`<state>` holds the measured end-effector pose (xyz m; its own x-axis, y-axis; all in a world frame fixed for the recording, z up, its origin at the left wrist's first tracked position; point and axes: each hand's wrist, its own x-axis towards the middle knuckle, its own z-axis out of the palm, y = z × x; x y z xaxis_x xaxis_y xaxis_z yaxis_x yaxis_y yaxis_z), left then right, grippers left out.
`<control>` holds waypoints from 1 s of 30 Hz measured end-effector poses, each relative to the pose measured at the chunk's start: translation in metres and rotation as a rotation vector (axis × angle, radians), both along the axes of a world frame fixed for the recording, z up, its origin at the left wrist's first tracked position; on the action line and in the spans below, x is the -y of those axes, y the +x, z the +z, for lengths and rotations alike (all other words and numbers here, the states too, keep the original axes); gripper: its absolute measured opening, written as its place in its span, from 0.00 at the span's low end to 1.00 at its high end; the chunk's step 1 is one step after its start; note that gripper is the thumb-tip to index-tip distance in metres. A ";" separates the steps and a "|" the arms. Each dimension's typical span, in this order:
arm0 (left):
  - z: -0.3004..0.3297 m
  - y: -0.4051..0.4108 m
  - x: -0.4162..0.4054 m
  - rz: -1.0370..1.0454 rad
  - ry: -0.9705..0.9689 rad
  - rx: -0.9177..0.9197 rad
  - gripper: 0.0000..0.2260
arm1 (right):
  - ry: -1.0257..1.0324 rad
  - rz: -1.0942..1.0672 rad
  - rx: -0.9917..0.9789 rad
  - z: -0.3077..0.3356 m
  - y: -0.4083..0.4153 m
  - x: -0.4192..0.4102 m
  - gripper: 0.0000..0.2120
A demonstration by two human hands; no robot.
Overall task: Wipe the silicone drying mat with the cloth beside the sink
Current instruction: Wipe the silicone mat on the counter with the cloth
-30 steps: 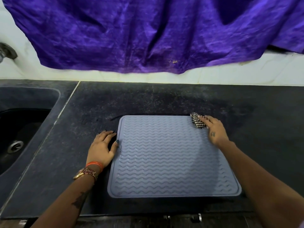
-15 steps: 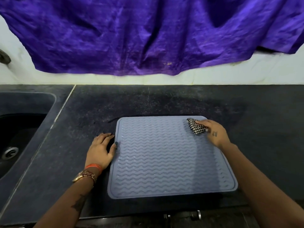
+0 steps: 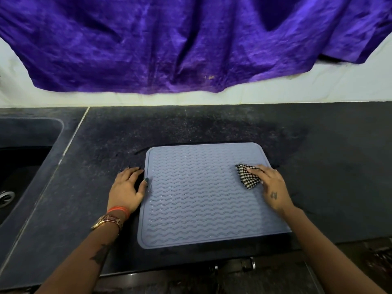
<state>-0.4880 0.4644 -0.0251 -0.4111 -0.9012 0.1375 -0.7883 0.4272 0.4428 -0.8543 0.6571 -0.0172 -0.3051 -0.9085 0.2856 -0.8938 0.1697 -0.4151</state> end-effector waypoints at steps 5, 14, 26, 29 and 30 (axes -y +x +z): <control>-0.001 0.000 0.000 -0.010 0.007 0.009 0.21 | 0.073 0.050 0.110 0.011 -0.014 0.000 0.28; -0.002 0.001 0.000 -0.022 -0.006 0.021 0.26 | 0.061 0.018 0.031 0.014 0.000 -0.025 0.26; 0.000 0.001 -0.002 -0.027 -0.017 0.023 0.26 | -0.026 -0.058 0.048 -0.002 0.023 -0.073 0.30; 0.000 0.001 -0.002 -0.023 -0.012 0.021 0.26 | -0.053 -0.065 -0.033 -0.012 0.036 -0.088 0.28; 0.000 0.001 -0.002 -0.023 -0.011 0.017 0.26 | -0.056 -0.069 -0.037 -0.013 0.037 -0.088 0.27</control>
<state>-0.4865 0.4661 -0.0248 -0.4337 -0.8900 0.1405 -0.7858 0.4500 0.4244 -0.8177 0.7448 -0.0298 -0.3552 -0.8680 0.3470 -0.8954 0.2093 -0.3929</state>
